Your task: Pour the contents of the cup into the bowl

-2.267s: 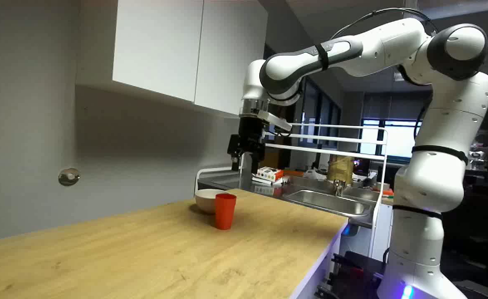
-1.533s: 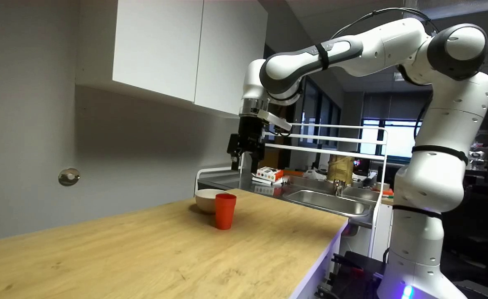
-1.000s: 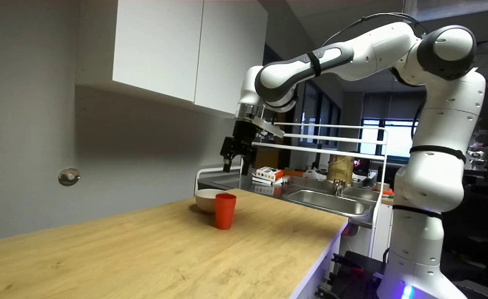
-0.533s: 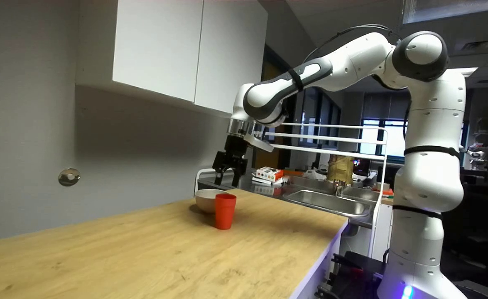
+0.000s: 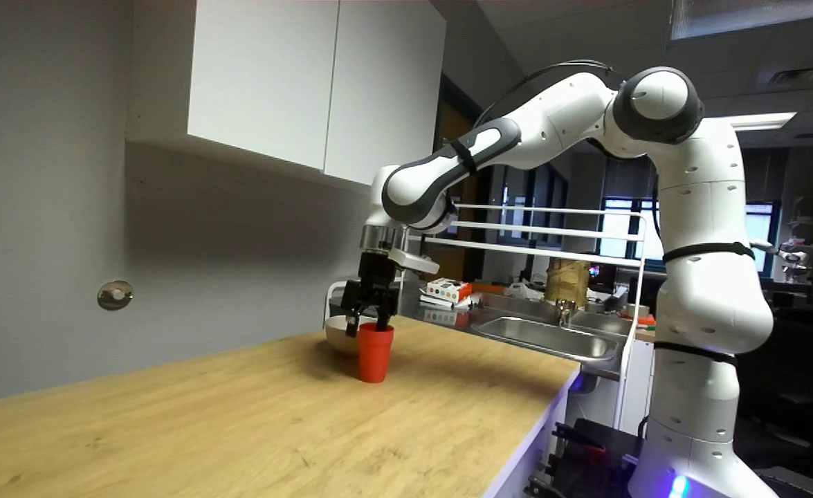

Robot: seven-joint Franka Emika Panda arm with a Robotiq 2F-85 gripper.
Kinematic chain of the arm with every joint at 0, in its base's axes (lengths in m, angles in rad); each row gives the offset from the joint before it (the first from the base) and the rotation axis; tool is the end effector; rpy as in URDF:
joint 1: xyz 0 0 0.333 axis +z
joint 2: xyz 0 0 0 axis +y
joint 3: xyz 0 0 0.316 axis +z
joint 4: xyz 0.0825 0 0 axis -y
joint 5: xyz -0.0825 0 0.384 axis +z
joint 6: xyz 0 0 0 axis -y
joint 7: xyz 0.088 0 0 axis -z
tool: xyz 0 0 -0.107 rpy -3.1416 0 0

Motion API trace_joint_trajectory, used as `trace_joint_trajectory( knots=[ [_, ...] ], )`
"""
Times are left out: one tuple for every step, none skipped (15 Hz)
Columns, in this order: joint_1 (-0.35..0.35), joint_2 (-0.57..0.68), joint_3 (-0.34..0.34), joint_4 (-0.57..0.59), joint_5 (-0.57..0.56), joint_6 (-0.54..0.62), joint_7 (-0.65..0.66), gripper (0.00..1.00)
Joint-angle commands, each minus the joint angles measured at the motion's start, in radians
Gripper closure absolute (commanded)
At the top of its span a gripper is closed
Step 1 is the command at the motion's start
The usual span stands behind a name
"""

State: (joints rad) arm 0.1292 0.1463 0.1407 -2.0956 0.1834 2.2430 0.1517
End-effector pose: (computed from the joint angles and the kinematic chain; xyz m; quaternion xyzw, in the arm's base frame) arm 0.5465 0.1553 0.3538 -0.9966 -0.0012 0.0164 0.0802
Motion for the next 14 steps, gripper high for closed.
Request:
trace_joint_trajectory(
  knots=[
    [0.011,0.069,-0.007,0.079,-0.043,-0.064,0.017,0.26],
    [0.015,0.082,-0.008,0.089,-0.058,-0.077,0.025,0.34],
    [0.018,0.092,-0.010,0.100,-0.074,-0.088,0.031,0.41],
    [0.020,0.095,-0.010,0.114,-0.087,-0.101,0.037,0.48],
    [0.021,0.097,-0.010,0.126,-0.097,-0.115,0.038,0.56],
    [0.023,0.096,-0.010,0.132,-0.106,-0.126,0.039,0.64],
    [0.026,0.099,-0.010,0.142,-0.114,-0.135,0.041,0.73],
    [0.028,0.097,-0.009,0.149,-0.122,-0.145,0.043,0.81],
    [0.031,0.095,-0.008,0.155,-0.126,-0.152,0.043,0.87],
    [0.033,0.095,-0.008,0.161,-0.129,-0.156,0.043,0.94],
    [0.034,0.093,-0.008,0.164,-0.129,-0.158,0.042,0.95],
    [0.034,0.092,-0.007,0.169,-0.128,-0.162,0.040,0.99],
    [0.035,0.090,-0.007,0.174,-0.127,-0.166,0.038,0.99],
    [0.034,0.090,-0.005,0.185,-0.122,-0.171,0.031,0.95]
  ],
)
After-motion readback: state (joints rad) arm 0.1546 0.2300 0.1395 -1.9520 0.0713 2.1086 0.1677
